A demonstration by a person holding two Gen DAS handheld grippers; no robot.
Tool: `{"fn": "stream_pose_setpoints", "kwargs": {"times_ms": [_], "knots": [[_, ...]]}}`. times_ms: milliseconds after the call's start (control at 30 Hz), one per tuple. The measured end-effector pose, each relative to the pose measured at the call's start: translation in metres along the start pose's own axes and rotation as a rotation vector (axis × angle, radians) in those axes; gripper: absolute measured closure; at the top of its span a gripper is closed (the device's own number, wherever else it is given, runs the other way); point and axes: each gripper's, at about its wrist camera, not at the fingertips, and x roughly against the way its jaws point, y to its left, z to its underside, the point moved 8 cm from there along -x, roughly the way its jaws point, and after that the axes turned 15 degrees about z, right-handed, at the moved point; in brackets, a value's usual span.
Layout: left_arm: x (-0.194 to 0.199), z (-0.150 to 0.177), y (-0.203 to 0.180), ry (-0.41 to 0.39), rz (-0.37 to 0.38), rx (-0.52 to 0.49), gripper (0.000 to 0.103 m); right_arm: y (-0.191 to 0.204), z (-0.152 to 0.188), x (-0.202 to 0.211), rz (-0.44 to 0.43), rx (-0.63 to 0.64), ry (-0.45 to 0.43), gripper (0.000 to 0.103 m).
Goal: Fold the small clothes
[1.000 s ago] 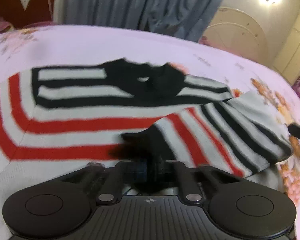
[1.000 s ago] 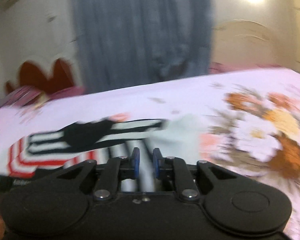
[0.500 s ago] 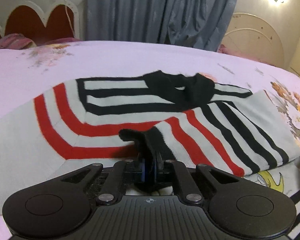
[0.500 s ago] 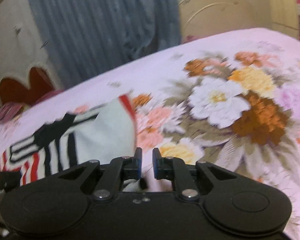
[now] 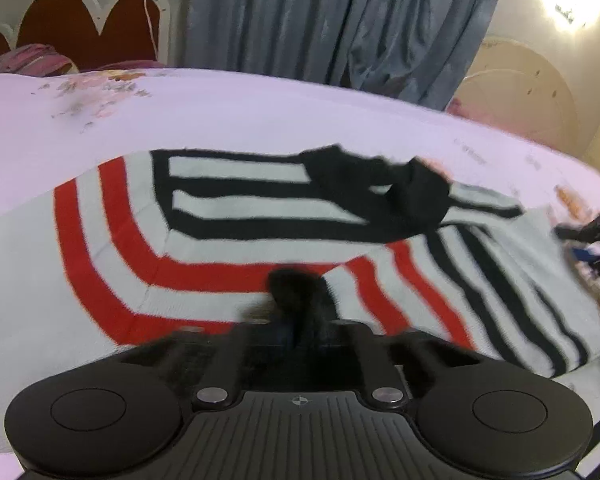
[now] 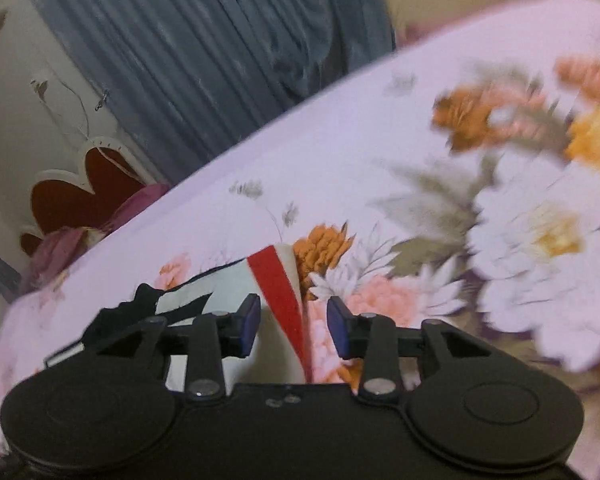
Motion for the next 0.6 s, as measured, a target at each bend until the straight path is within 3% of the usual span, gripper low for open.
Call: {"fn": "stream_pose_setpoints", "kwargs": {"times_ms": [33,67,133,200,267,300,333,400,433,500,600], "knots": [[0.01,-0.004,-0.002,-0.073,-0.015,-0.024,0.097,0.002,0.001,-0.004,-0.029,-0.004,0.019,0.091],[0.019,-0.007,-0.004,-0.13,-0.025,-0.049,0.097,0.005,-0.001,0.003,-0.012,0.035,-0.039,0.095],[0.015,0.001,0.001,-0.1,-0.08,-0.055,0.097,0.016,0.001,0.019,0.028,0.154,-0.152,0.095],[0.003,0.012,0.007,-0.059,-0.086,-0.036,0.097,0.015,0.015,0.002,0.124,0.224,-0.121,0.094],[0.002,0.012,0.004,-0.054,-0.091,-0.068,0.097,0.011,0.018,-0.003,0.127,0.192,-0.109,0.094],[0.002,0.011,0.005,-0.049,-0.084,-0.06,0.095,0.012,0.018,-0.001,0.136,0.187,-0.104,0.092],[0.005,0.009,0.008,-0.054,-0.08,-0.032,0.085,0.014,0.017,0.002,0.15,0.197,-0.108,0.089],[0.018,0.003,0.014,-0.086,-0.136,0.0,0.065,0.014,0.012,0.017,0.207,0.223,-0.169,0.067],[0.028,-0.002,0.01,-0.126,-0.169,-0.023,0.063,0.015,0.01,0.027,0.212,0.239,-0.207,0.067],[0.032,-0.011,-0.008,-0.152,-0.131,-0.049,0.063,0.031,0.015,0.041,0.14,0.304,-0.216,0.077],[0.005,-0.017,-0.061,-0.116,-0.02,-0.137,0.063,0.079,0.046,0.037,0.026,0.481,-0.16,0.079]]}}
